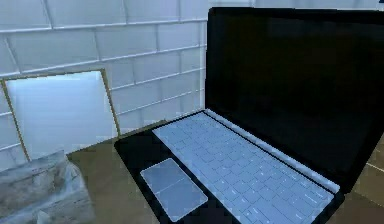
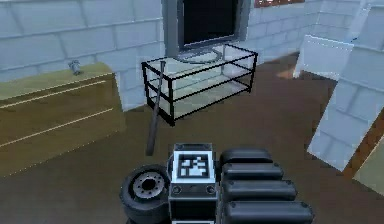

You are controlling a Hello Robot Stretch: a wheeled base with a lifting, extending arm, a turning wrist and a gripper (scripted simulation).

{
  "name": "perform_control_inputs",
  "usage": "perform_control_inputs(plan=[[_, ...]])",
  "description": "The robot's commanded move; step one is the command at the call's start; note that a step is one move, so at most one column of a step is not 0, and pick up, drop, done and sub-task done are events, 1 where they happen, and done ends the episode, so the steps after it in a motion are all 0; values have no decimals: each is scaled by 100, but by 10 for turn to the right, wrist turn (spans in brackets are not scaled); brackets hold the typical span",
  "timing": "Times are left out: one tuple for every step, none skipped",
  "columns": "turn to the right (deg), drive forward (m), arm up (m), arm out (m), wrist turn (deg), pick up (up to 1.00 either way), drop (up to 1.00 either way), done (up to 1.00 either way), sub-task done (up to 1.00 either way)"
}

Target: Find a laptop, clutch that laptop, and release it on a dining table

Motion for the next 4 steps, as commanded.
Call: perform_control_inputs(plan=[[-240, 0, 0, 0, 0, 0, 0, 0, 0], [450, 0, 0, 0, 0, 0, 0, 0, 0], [240, 0, 0, 0, 0, 0, 0, 0, 0], [-450, 0, 0, 0, 0, 0, 0, 0, 0]])
